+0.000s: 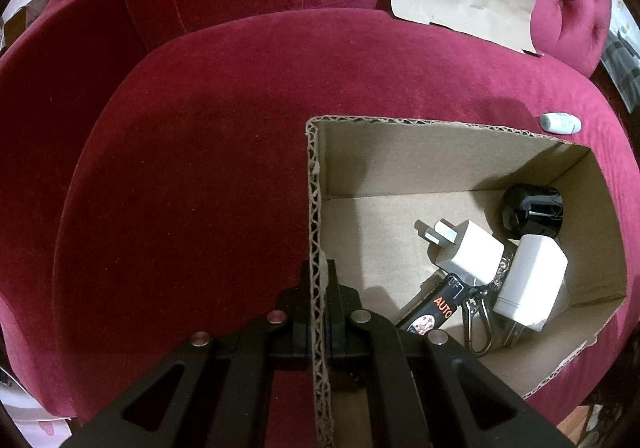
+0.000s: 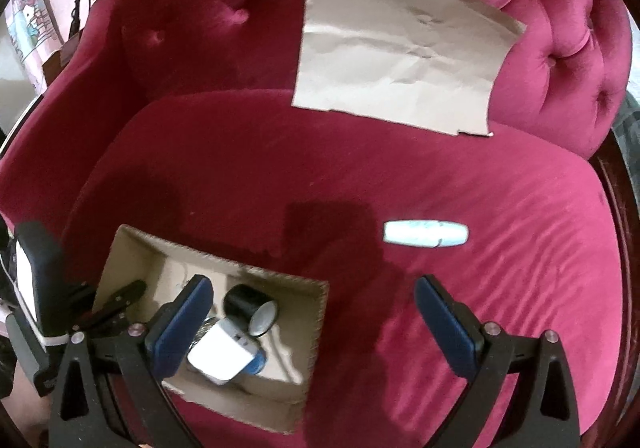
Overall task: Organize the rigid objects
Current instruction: 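Move the open right tool toward the pale blue tube, then close the right tool around the middle of the pale blue tube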
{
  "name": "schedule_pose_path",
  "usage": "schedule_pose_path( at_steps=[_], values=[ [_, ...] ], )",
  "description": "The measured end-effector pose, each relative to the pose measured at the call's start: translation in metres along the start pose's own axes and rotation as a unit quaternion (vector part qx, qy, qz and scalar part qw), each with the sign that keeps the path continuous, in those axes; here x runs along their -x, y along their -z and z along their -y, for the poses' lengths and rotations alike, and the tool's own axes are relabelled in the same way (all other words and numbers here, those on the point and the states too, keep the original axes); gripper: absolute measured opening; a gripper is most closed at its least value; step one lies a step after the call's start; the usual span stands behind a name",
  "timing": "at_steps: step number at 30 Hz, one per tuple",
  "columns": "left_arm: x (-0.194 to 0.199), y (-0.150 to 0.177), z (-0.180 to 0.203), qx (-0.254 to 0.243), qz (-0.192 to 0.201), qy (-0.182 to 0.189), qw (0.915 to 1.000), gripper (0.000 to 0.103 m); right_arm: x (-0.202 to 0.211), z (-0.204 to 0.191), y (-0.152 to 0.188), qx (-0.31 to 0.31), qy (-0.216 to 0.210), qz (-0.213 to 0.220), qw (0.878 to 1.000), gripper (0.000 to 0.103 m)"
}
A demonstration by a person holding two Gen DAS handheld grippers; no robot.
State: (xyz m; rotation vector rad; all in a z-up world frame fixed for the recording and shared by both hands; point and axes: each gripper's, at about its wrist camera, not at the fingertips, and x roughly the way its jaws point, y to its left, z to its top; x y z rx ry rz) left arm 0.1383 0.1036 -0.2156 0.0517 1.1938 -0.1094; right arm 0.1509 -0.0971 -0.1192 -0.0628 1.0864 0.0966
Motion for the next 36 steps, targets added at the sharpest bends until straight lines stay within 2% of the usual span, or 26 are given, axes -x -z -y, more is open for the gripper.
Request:
schedule_pose_path(
  at_steps=[6, 17, 36],
  values=[
    [0.000, 0.001, 0.000, -0.003, 0.001, -0.002, 1.0000, 0.003, -0.007, 0.027, -0.011, -0.007, 0.019, -0.001, 1.000, 0.103],
    [0.001, 0.002, -0.001, -0.002, 0.001, -0.001, 1.0000, 0.003, -0.055, 0.076, -0.020, -0.025, 0.044, -0.027, 0.998, 0.103],
    [0.000, 0.001, 0.000, -0.004, 0.003, 0.001, 1.0000, 0.003, -0.130, 0.105, -0.027, -0.041, 0.047, -0.088, 0.994, 0.103]
  ],
)
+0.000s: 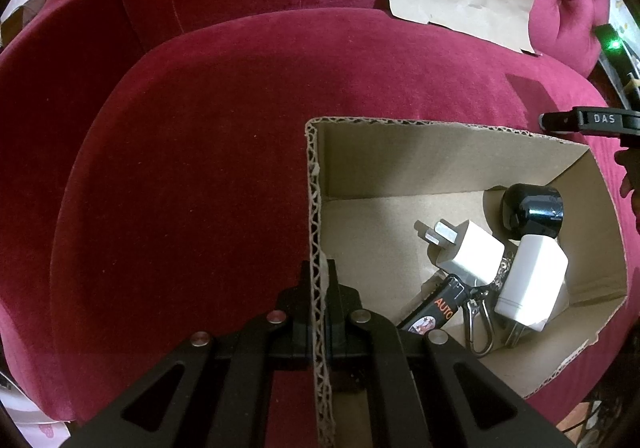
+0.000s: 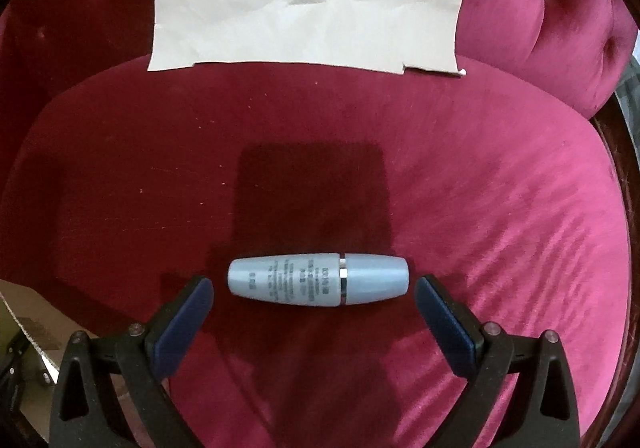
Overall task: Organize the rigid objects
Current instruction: 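Close the right tool around the middle of the pale blue tube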
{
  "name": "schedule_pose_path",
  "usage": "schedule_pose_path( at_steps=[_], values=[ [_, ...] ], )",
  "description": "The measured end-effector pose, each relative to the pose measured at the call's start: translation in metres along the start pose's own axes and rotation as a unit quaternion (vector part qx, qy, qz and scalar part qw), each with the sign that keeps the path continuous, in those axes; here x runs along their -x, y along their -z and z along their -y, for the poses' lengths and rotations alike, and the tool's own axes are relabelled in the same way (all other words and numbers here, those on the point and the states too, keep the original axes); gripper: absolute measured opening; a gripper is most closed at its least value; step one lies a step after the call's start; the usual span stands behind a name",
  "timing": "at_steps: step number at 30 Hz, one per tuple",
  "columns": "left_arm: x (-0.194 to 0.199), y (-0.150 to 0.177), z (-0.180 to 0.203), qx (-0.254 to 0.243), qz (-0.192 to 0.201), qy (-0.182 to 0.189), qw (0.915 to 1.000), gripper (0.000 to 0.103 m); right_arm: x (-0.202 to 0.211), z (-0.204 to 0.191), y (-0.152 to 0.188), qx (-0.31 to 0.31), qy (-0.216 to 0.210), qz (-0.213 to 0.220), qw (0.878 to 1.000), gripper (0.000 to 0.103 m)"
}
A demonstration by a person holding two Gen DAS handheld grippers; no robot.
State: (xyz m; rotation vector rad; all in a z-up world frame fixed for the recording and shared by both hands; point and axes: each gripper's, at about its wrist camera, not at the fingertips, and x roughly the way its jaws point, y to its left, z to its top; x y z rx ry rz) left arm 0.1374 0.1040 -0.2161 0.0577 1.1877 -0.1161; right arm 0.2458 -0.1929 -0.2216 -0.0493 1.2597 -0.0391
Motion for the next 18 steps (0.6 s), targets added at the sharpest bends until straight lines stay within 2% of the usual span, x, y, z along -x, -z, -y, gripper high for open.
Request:
schedule_pose_path(
  at_steps=[7, 8, 9, 18],
  values=[
    [0.0001, 0.0002, 0.0003, -0.001, 0.000, -0.001, 1.0000, 0.003, -0.0049, 0.0002, -0.0033, -0.008, 0.004, 0.006, 1.000, 0.103],
    [0.0001, 0.0003, 0.0004, -0.001, 0.000, -0.001, 1.0000, 0.003, -0.0042, -0.0002, -0.0030, -0.010, 0.005, 0.009, 1.000, 0.099],
    [0.0001, 0.0002, 0.0007, 0.000, 0.000, 0.000, 1.0000, 0.003, -0.0045, -0.0012, -0.0035, -0.012, 0.006, 0.011, 1.000, 0.090],
    [0.0007, 0.0005, 0.0003, 0.000, 0.001, 0.000, 1.0000, 0.003, -0.0007, 0.0029, 0.0007, -0.012, 0.015, 0.020, 1.000, 0.090]
  ],
)
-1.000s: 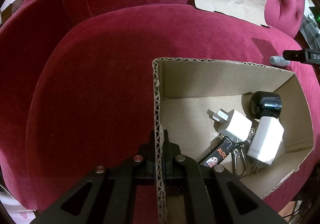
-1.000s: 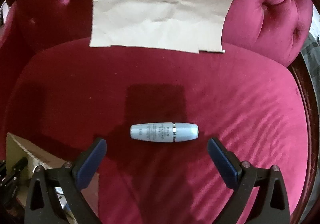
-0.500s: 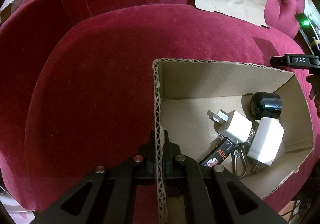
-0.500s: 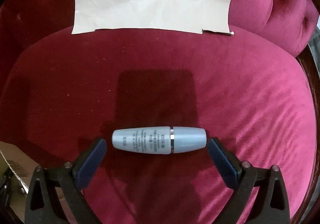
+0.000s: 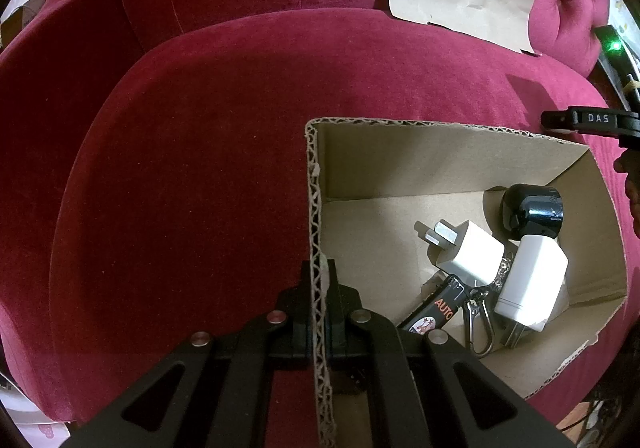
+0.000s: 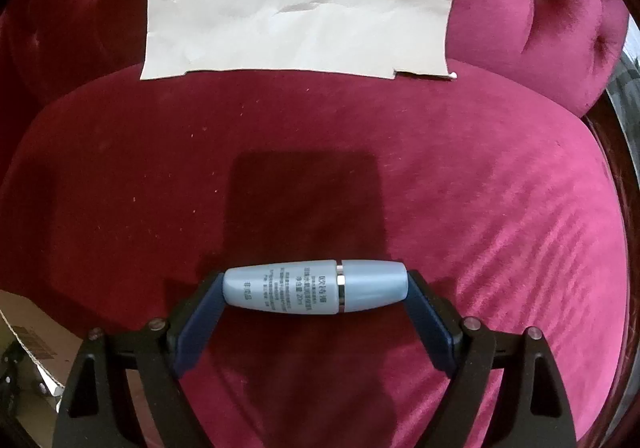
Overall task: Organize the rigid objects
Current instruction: 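Close the right tool around the middle of the pale blue tube, then lift the pale blue tube and carry it over the cardboard box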
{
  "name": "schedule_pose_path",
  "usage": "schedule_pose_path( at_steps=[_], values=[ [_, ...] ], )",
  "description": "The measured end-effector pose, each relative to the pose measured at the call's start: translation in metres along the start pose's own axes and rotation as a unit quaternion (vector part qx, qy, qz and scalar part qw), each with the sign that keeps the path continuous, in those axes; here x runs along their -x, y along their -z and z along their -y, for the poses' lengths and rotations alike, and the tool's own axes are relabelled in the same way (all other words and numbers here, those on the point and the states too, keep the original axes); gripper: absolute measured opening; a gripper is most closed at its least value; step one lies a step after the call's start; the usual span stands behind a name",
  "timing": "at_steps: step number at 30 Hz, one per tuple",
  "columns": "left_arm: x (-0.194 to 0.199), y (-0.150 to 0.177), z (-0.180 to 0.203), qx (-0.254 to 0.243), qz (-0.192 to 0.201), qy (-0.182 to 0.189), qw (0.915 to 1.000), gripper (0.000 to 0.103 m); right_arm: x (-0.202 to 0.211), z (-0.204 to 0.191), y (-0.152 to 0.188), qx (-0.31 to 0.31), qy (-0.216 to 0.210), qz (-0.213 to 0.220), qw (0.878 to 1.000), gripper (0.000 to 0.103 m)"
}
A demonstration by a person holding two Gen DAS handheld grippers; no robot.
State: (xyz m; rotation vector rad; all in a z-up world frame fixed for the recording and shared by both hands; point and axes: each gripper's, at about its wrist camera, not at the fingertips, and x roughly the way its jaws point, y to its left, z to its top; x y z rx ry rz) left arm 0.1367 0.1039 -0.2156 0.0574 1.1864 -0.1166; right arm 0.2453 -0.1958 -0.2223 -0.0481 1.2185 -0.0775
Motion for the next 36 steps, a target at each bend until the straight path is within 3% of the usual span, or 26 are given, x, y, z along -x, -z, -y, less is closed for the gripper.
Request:
schedule_pose_path(
  at_steps=[36],
  values=[
    [0.002, 0.003, -0.003, 0.004, 0.004, 0.006, 1.0000, 0.003, 0.109, -0.019, 0.029, 0.005, 0.006, 0.027, 1.000, 0.090]
  ],
)
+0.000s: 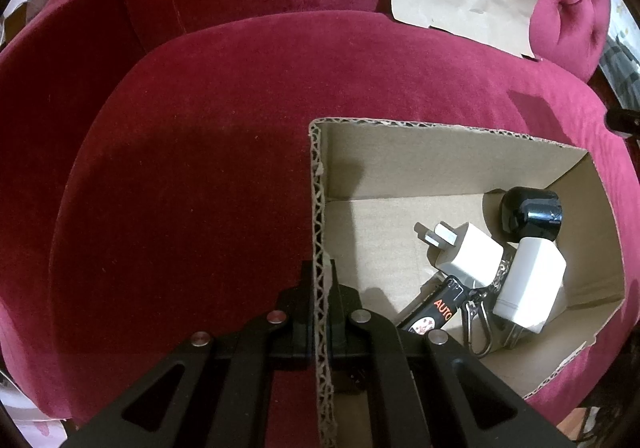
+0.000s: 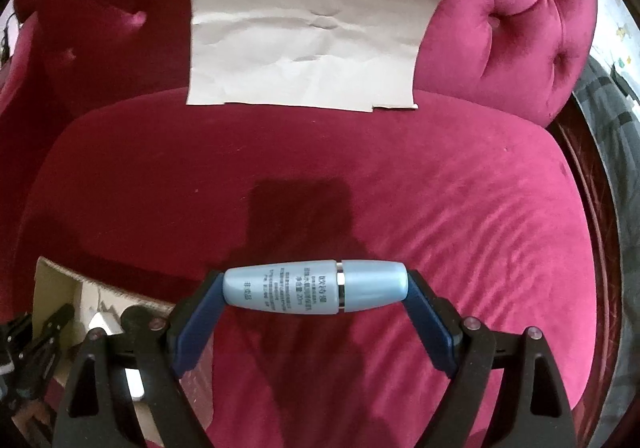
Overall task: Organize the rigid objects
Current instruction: 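Lift the pale blue tube and carry it over the cardboard box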
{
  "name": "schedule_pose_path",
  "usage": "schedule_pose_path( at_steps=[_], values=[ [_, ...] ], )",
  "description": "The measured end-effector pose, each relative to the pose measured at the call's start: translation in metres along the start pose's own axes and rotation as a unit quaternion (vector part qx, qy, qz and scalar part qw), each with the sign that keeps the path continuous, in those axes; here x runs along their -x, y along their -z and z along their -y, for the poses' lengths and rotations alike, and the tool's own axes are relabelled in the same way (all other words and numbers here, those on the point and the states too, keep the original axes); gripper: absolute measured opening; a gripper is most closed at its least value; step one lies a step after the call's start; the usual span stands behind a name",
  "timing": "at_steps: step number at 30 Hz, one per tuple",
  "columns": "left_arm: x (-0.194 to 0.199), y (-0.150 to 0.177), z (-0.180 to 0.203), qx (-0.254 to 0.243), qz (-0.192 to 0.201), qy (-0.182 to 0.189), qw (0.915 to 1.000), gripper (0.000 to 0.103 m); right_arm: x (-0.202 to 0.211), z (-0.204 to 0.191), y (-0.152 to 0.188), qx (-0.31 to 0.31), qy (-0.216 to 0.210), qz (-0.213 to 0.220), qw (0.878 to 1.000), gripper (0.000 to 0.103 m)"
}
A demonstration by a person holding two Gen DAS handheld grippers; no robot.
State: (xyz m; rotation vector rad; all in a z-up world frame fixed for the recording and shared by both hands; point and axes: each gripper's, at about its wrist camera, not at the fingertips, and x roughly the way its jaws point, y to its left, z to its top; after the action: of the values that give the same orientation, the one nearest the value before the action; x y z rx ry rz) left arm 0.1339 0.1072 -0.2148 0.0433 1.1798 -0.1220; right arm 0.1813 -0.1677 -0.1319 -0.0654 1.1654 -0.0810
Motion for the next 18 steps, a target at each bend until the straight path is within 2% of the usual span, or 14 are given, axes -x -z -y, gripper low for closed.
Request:
schedule_pose_path(
  at_steps=[18],
  values=[
    [0.001, 0.000, 0.005, -0.009, 0.003, -0.009, 0.9999, 0.003, 0.045, -0.048, 0.010, 0.042, -0.027, 0.007, 0.999, 0.090]
  ],
)
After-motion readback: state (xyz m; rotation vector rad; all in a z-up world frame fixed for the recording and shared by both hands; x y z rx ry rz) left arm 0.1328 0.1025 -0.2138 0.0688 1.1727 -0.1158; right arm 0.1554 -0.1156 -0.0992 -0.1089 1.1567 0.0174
